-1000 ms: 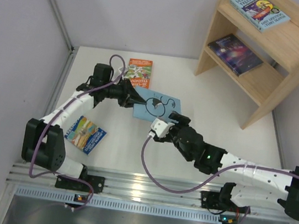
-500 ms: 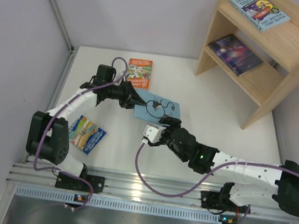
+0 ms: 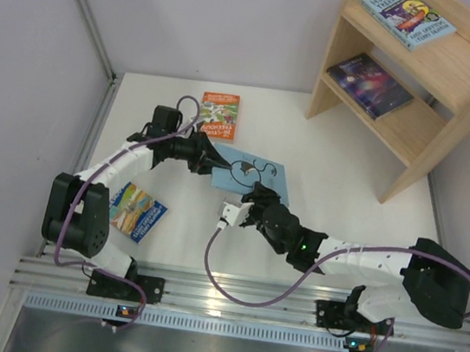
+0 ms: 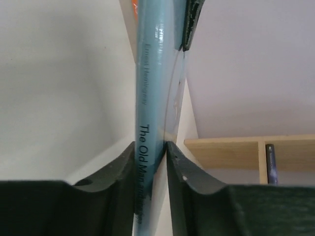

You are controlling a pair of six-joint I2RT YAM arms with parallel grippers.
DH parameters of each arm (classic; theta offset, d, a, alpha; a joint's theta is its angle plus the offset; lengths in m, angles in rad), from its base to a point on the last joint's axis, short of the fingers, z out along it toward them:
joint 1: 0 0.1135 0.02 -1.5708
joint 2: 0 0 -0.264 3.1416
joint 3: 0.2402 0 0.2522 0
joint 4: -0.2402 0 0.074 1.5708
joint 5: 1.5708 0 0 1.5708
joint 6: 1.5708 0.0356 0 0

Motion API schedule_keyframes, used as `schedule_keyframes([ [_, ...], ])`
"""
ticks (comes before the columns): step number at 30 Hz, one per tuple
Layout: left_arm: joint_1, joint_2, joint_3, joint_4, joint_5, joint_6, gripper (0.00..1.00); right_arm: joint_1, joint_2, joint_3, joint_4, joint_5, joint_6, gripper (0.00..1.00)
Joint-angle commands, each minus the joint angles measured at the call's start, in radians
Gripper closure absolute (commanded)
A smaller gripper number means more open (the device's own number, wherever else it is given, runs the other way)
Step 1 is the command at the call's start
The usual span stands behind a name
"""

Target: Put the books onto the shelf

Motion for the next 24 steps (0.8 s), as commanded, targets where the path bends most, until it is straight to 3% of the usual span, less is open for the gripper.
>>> schedule_keyframes([
  [1,-0.002,-0.041,-0.031,0.041,0.092,0.008,1.00,-0.012,0.014,0.021,0.138,0.001,-0.068,0.72],
  [4,-0.002,-0.043,-0.047,0.062,0.103,0.001,0.99,-0.004,0.037,0.036,0.138,0.005,-0.072,0.93],
  [5,-0.001,-0.037,-0.041,0.073,0.106,-0.001,0.91,0.000,0.038,0.039,0.140,0.011,-0.070,1.00],
  [8,0.013,-0.035,0.011,0.039,0.043,0.010,0.73,0.002,0.028,0.052,0.141,0.020,-0.059,1.00],
  [12,0.032,-0.030,0.111,0.010,-0.037,0.030,0.30,-0.004,0.060,0.261,-0.193,0.131,0.071,1.00],
  [13,0.045,-0.027,0.132,-0.002,-0.072,0.037,0.20,-0.004,0.060,0.263,-0.189,0.145,0.059,1.00],
  [18,0.136,-0.014,0.264,-0.128,-0.153,0.109,0.09,-0.053,0.034,0.312,-0.231,0.191,-0.042,1.00],
  [19,0.183,-0.017,0.296,-0.151,-0.166,0.128,0.01,-0.071,0.032,0.329,-0.253,0.192,-0.056,1.00],
  [21,0.229,-0.023,0.338,-0.276,-0.256,0.218,0.01,-0.127,0.023,0.375,-0.297,0.206,-0.079,1.00],
  [24,0.294,-0.073,0.357,-0.333,-0.399,0.304,0.01,-0.209,0.029,0.464,-0.340,0.232,-0.137,1.00],
])
